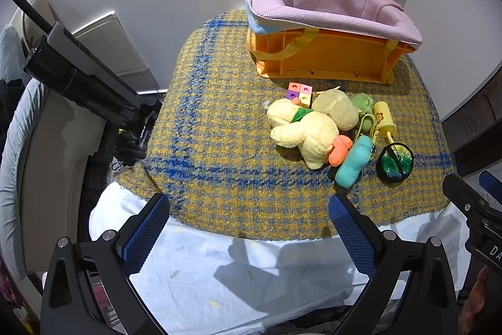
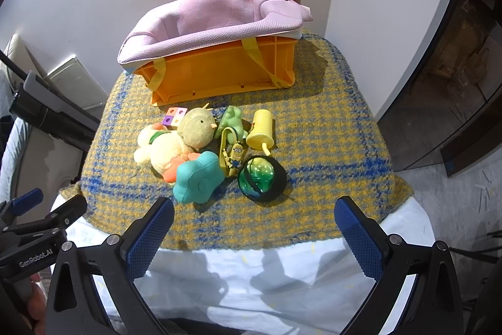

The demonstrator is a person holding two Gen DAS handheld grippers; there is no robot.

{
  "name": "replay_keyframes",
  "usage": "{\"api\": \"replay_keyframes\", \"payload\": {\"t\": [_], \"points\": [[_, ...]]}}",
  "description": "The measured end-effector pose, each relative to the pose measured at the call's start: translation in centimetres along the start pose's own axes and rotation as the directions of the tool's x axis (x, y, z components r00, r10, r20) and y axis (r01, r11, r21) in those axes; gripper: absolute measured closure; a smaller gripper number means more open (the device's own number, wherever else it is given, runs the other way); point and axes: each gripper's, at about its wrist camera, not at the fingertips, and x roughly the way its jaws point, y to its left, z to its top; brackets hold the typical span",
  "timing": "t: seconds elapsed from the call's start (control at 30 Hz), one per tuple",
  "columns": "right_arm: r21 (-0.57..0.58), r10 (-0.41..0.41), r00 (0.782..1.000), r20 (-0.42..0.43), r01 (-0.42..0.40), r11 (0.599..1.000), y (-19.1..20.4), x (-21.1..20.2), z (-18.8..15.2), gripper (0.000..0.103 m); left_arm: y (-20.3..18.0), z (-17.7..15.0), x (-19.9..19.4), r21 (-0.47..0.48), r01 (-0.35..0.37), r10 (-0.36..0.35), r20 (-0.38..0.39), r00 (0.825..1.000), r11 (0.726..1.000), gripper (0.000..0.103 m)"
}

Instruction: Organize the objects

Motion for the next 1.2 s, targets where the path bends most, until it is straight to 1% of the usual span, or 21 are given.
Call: {"api": "replay_keyframes", "payload": {"t": [1.2], "points": [[0.035,-0.014,1.000,0.002,0.014,0.999,0.03,0.07,-0.06,0.001,0.00,0.03,0.11,0.051,0.027,-0.027,-0.006,1.000,0.998,0.000]]}}
